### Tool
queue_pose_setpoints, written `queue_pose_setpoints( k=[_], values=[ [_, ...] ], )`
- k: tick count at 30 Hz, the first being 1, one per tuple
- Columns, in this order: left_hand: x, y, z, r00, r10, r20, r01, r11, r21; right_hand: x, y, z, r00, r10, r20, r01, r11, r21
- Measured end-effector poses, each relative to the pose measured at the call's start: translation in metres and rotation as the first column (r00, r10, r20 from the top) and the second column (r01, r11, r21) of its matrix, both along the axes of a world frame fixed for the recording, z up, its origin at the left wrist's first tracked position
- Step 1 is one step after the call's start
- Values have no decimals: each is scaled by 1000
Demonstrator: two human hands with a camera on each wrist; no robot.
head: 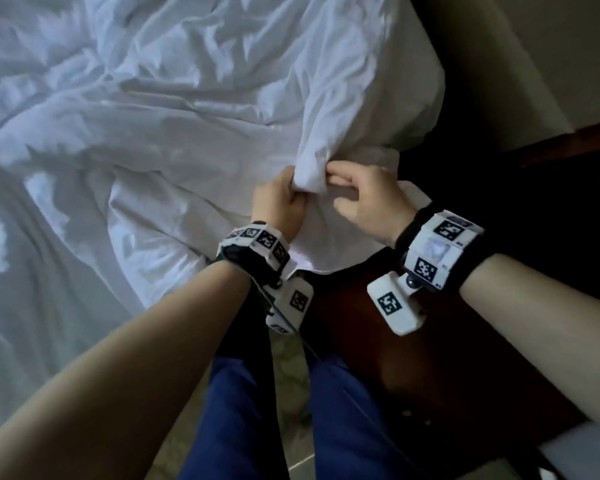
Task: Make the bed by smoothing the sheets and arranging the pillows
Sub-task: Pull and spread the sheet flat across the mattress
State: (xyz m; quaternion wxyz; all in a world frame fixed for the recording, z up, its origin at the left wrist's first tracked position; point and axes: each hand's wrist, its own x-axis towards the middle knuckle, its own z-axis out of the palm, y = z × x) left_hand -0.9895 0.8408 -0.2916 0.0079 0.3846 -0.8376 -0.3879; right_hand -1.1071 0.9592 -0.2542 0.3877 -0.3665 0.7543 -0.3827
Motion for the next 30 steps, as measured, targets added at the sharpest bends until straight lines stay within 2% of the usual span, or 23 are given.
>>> queue_pose_setpoints(
  k=[1, 3, 5, 7, 9, 11, 14, 17, 20, 24, 26, 28, 30],
  values=[
    [0, -10, 1, 1000, -11, -9, 11, 999, -34, 0, 2, 1, 978, 36, -205, -41, 999, -19],
    [1, -27, 5, 1000, -21, -13, 20, 999, -30, 0, 7, -4, 844, 97, -528, -143, 989, -47],
    [5, -43, 3, 1000, 4, -17, -3, 999, 53, 2, 17, -13, 721, 228, -654, -256, 965, 55],
    [16, -58, 0, 996, 68, -58, -57, 982, 179, 2, 25, -19, 652, 394, -648, -315, 918, 242],
    [28, -67, -1, 983, 152, -99, -107, 928, 356, 0, 33, -22, 572, 527, -629, -349, 850, 395],
    [36, -72, -2, 971, 227, -78, -168, 874, 455, -3, 36, -22, 478, 619, -623, -397, 785, 475],
    [45, -78, -10, 942, 331, -46, -264, 821, 506, 0, 28, -23, 310, 683, -661, -442, 719, 536],
    [47, -78, -12, 940, 336, -52, -257, 802, 539, 8, 0, -17, 228, 655, -721, -437, 730, 525],
    [49, -74, -9, 958, 248, -148, -151, 868, 474, 14, -38, -16, 153, 677, -720, -518, 676, 524],
    [77, -81, 0, 963, 261, -69, -247, 955, 166, 23, -76, -8, 140, 693, -707, -530, 656, 538],
    [102, -80, 13, 977, 187, -101, -192, 981, -34, 24, -89, -1, 239, 697, -676, -538, 675, 505],
    [127, -73, 24, 994, 1, -111, -16, 990, -138, 19, -104, 12, 390, 670, -632, -536, 723, 437],
    [154, -62, 30, 984, -179, -3, 173, 953, -248, 15, -125, 32, 472, 584, -661, -485, 798, 358]
  ],
)
